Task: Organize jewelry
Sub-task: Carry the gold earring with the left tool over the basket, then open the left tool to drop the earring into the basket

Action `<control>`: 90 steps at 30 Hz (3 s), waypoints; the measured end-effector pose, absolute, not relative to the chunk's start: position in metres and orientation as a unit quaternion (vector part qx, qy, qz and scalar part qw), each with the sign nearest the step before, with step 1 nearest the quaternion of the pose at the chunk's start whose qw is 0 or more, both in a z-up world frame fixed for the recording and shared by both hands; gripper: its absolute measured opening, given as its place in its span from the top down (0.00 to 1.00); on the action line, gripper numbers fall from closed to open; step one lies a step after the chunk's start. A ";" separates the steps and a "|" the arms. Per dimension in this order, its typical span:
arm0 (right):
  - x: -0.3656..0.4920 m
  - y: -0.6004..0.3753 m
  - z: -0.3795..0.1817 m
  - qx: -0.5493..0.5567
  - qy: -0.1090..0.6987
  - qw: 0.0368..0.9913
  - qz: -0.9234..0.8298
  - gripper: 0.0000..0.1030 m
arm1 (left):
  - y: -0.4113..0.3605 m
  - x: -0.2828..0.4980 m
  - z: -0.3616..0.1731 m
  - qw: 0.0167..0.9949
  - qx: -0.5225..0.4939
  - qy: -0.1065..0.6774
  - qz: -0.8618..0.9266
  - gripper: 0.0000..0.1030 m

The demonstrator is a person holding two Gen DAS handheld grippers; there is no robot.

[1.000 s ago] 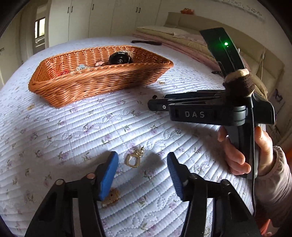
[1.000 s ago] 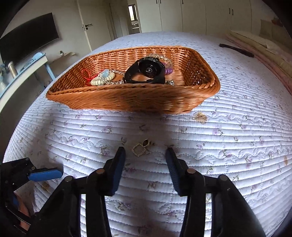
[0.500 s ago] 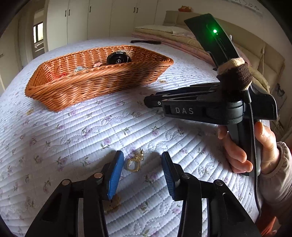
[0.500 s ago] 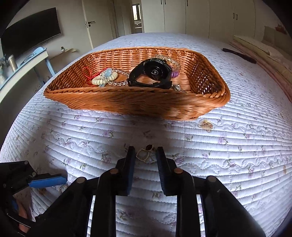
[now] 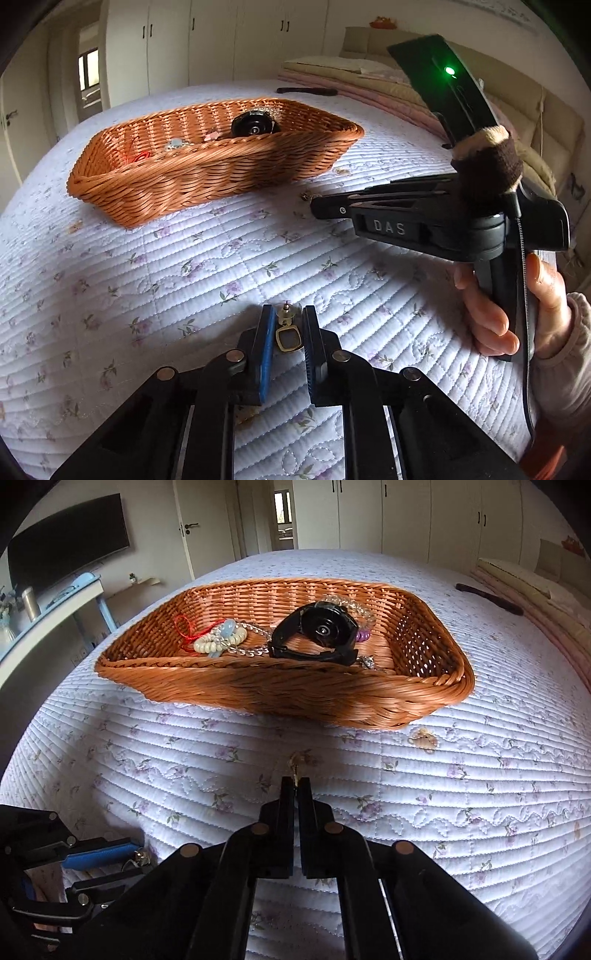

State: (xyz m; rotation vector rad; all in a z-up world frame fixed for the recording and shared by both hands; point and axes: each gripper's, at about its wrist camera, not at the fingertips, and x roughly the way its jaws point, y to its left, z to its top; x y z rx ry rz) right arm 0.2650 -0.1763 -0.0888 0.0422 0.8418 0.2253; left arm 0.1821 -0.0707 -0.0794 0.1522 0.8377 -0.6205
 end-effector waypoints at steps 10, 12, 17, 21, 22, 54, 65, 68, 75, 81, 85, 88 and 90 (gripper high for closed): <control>0.261 -0.189 -0.086 0.051 0.403 0.905 0.122 0.96 | -0.068 0.181 -0.077 0.866 0.066 0.396 -0.298 0.90; 0.260 -0.192 -0.086 0.056 0.402 0.906 0.122 0.96 | -0.069 0.180 -0.077 0.866 0.068 0.394 -0.299 0.90; 0.258 -0.195 -0.085 0.058 0.401 0.906 0.123 0.96 | -0.069 0.179 -0.077 0.868 0.067 0.391 -0.299 0.90; 0.255 -0.198 -0.082 0.063 0.396 0.907 0.126 0.96 | -0.067 0.177 -0.075 0.872 0.064 0.383 -0.299 0.90; 0.255 -0.198 -0.082 0.064 0.395 0.908 0.126 0.96 | -0.066 0.176 -0.074 0.873 0.064 0.379 -0.300 0.90; 0.218 -0.213 -0.017 0.075 0.312 0.936 0.147 0.96 | -0.040 0.179 0.010 0.913 0.004 0.273 -0.303 0.90; 0.294 -0.215 0.018 0.065 0.305 0.941 0.128 0.96 | -0.047 0.279 0.033 0.930 -0.026 0.258 -0.258 0.90; 0.330 -0.214 0.017 0.077 0.318 0.936 0.128 0.96 | -0.042 0.318 0.024 0.928 -0.055 0.278 -0.241 0.90; 0.404 -0.209 -0.007 0.122 0.373 0.911 0.127 0.97 | -0.039 0.369 -0.010 0.917 -0.076 0.333 -0.208 0.90; 0.421 -0.208 -0.030 0.125 0.395 0.900 0.138 0.97 | -0.042 0.378 -0.034 0.909 -0.074 0.356 -0.202 0.90; 0.419 -0.205 -0.028 0.115 0.390 0.905 0.126 0.96 | -0.036 0.377 -0.031 0.909 -0.089 0.355 -0.201 0.89; 0.420 -0.207 -0.031 0.123 0.394 0.901 0.130 0.95 | -0.030 0.375 -0.028 0.906 -0.106 0.354 -0.207 0.79; 0.419 -0.209 -0.031 0.125 0.391 0.903 0.128 0.95 | -0.028 0.373 -0.027 0.908 -0.111 0.350 -0.203 0.43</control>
